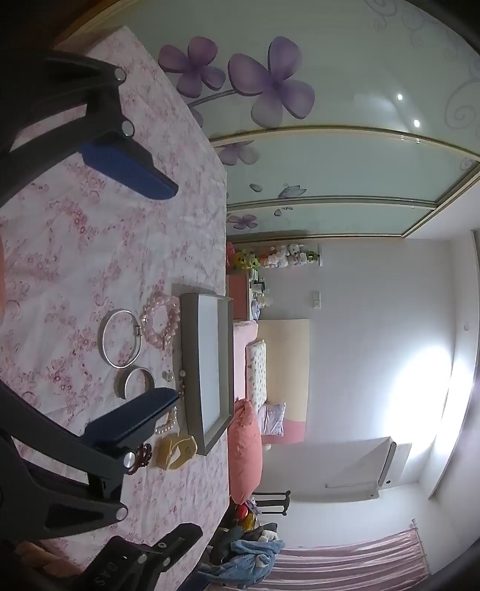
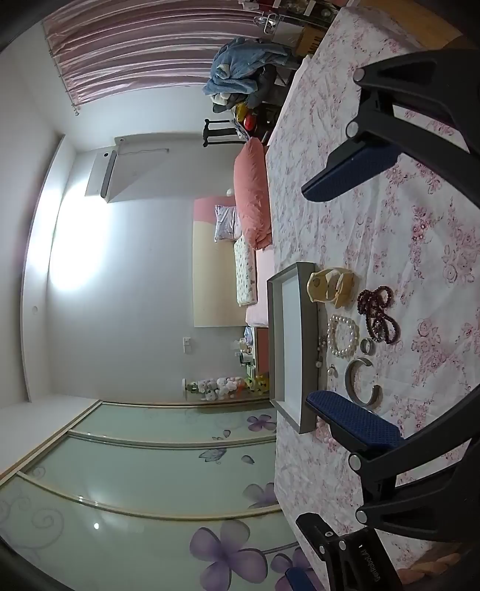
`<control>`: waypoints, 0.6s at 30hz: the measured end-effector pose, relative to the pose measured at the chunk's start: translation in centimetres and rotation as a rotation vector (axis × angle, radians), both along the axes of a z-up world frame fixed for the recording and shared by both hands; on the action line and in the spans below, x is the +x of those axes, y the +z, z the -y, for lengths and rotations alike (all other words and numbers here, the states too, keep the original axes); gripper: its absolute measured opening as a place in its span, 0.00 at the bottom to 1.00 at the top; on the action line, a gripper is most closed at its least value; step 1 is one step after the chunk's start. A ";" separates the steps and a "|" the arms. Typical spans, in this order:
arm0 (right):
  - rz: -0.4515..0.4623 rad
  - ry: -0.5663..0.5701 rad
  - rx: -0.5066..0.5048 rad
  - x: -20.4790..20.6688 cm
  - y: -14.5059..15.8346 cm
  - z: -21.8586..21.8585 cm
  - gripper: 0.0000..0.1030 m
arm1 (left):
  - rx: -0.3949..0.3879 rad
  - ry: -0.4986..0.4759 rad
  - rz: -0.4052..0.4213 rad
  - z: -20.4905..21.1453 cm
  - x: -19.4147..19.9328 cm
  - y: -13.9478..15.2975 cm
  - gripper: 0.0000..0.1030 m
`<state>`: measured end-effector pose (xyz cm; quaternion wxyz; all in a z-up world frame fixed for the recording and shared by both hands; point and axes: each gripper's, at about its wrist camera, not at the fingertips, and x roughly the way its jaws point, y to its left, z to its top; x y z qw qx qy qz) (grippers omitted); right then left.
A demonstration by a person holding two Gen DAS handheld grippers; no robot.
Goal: Organize jewelry
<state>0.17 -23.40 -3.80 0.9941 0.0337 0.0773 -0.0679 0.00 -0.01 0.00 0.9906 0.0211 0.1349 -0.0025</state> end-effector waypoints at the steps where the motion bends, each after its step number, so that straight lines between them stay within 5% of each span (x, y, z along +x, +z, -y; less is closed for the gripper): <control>1: -0.001 0.000 -0.001 0.0 0.0 0.0 0.98 | 0.001 0.000 0.000 0.0 0.0 0.0 0.96; 18: 0.001 0.000 0.000 0.0 0.0 0.0 0.98 | -0.002 0.001 0.002 0.0 0.0 0.0 0.96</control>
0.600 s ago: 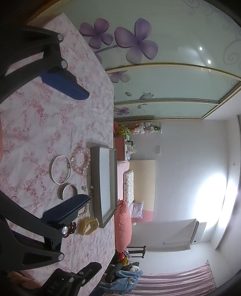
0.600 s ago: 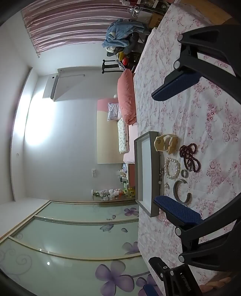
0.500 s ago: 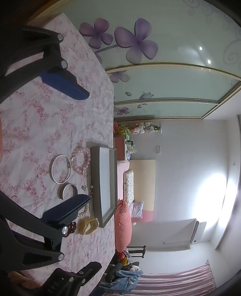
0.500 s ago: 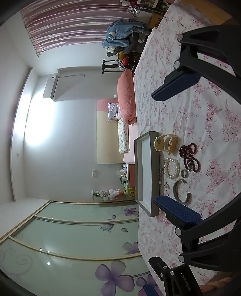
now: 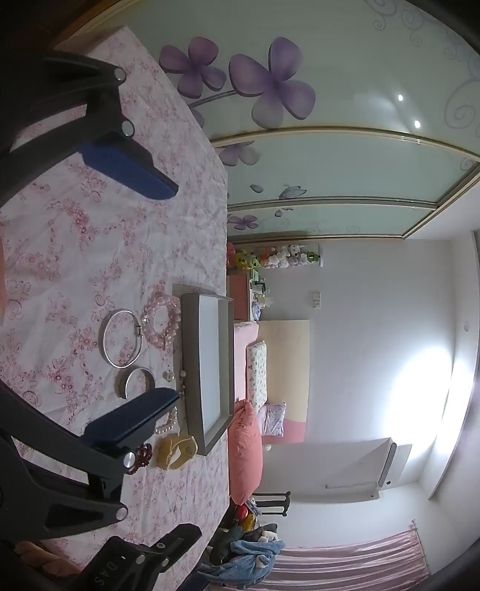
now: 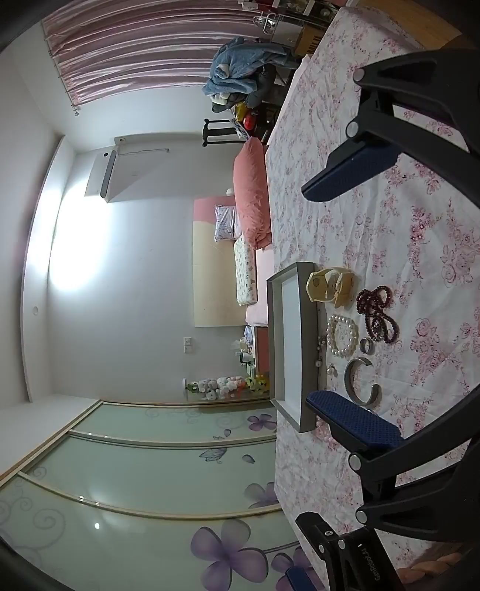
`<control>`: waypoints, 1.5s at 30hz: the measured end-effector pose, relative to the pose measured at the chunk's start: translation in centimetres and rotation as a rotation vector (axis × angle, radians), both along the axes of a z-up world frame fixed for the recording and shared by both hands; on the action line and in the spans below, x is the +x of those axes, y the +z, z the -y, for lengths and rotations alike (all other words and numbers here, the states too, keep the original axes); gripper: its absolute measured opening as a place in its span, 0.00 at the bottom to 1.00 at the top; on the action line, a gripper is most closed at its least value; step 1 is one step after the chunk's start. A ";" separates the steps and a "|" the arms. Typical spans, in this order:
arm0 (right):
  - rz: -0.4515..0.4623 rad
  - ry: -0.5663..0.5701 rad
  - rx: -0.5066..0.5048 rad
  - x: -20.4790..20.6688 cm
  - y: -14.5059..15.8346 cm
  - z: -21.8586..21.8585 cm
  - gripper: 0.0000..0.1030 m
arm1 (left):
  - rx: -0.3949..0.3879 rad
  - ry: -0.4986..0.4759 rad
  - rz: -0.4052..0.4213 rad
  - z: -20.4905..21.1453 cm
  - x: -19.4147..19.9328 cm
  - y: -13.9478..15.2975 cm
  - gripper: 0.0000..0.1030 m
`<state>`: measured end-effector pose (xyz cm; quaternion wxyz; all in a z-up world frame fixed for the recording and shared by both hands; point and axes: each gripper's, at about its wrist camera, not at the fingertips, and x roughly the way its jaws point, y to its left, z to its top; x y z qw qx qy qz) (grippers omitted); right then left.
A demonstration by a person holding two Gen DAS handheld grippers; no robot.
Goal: Organize jewelry
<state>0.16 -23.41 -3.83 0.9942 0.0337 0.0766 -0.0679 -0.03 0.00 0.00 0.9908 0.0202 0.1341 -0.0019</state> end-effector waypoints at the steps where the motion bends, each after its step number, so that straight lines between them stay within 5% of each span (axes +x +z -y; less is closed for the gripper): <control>1: 0.000 0.000 0.000 0.0 0.0 0.0 0.98 | 0.000 0.000 0.000 0.0 0.0 0.0 0.96; 45: -0.002 0.001 0.000 0.1 0.1 -0.1 0.98 | 0.001 -0.014 -0.008 0.3 -0.1 0.0 0.96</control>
